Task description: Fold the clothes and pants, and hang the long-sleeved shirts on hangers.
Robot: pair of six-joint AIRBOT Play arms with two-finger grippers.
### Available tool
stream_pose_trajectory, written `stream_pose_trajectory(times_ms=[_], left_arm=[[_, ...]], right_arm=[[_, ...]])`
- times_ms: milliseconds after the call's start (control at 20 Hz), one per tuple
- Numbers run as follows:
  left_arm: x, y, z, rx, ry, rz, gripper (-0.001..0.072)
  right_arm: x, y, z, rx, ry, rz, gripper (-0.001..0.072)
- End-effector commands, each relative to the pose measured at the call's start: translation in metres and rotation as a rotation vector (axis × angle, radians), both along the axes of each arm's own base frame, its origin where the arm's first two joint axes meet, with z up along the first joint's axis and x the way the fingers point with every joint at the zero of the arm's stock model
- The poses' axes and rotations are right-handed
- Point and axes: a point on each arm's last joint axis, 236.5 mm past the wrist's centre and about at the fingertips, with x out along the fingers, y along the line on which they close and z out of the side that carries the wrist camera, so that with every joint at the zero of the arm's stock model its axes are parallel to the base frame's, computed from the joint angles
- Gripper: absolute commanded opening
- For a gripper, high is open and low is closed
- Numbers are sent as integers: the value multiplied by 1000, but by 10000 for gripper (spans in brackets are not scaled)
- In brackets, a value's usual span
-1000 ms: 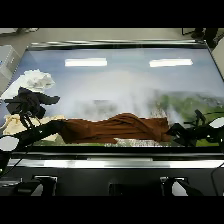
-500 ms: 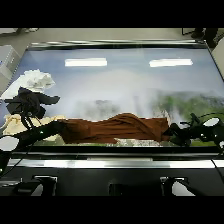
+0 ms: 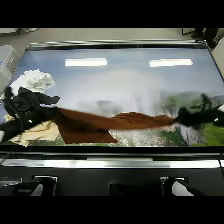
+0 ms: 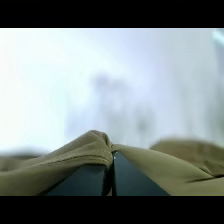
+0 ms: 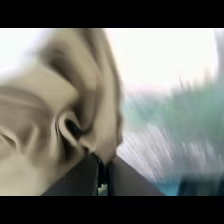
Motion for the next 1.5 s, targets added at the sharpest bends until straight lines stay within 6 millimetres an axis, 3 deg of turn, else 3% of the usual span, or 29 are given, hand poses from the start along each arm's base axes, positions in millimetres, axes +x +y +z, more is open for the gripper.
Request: stream_pose_trajectory(times_ms=[0,50,100,150,200,250,300,400,500,650,750,850,950,1000,1100,1200,1350,1400,1450], left_arm=[[16,32,186,78,-442,84,20],[3,44,259,86,-609,139,20],[-23,55,332,95,-781,194,20],[-53,61,387,114,-917,233,20],[-80,61,422,130,-1001,244,20],[-103,54,443,140,-1050,231,20],[-119,46,452,139,-1068,207,20],[-144,36,465,96,-1091,184,20],[-166,35,483,93,-1158,195,19],[-184,32,500,97,-1211,193,19],[-177,34,495,122,-1189,198,19],[-146,37,472,132,-1070,187,19],[-88,38,415,151,-816,136,19],[-57,36,374,164,-668,89,19],[9,31,266,149,-335,-7,19],[60,23,150,97,-63,-53,19],[95,9,-18,33,262,-43,19],[103,10,-66,0,348,9,20],[112,11,-102,-34,410,57,20]], right_arm=[[56,-18,219,-215,-559,-6,45],[55,-23,304,-316,-773,-39,45],[38,-25,387,-427,-984,-82,46],[6,-22,460,-544,-1164,-122,45],[-30,-18,509,-648,-1275,-150,45],[-60,-12,532,-712,-1323,-166,45],[-85,-4,540,-742,-1338,-177,45],[-119,7,541,-755,-1332,-190,45],[-144,15,555,-783,-1391,-212,45],[-161,19,577,-803,-1480,-248,45],[-155,15,576,-779,-1477,-265,45],[-129,6,552,-728,-1373,-251,45],[-84,-6,483,-652,-1101,-160,45],[-59,-12,428,-578,-904,-102,44],[-15,-16,316,-392,-555,7,42],[19,-18,212,-295,-315,98,42],[64,-7,70,-334,-100,167,43],[80,1,37,-338,-74,171,43],[101,10,7,-331,-65,166,43]])
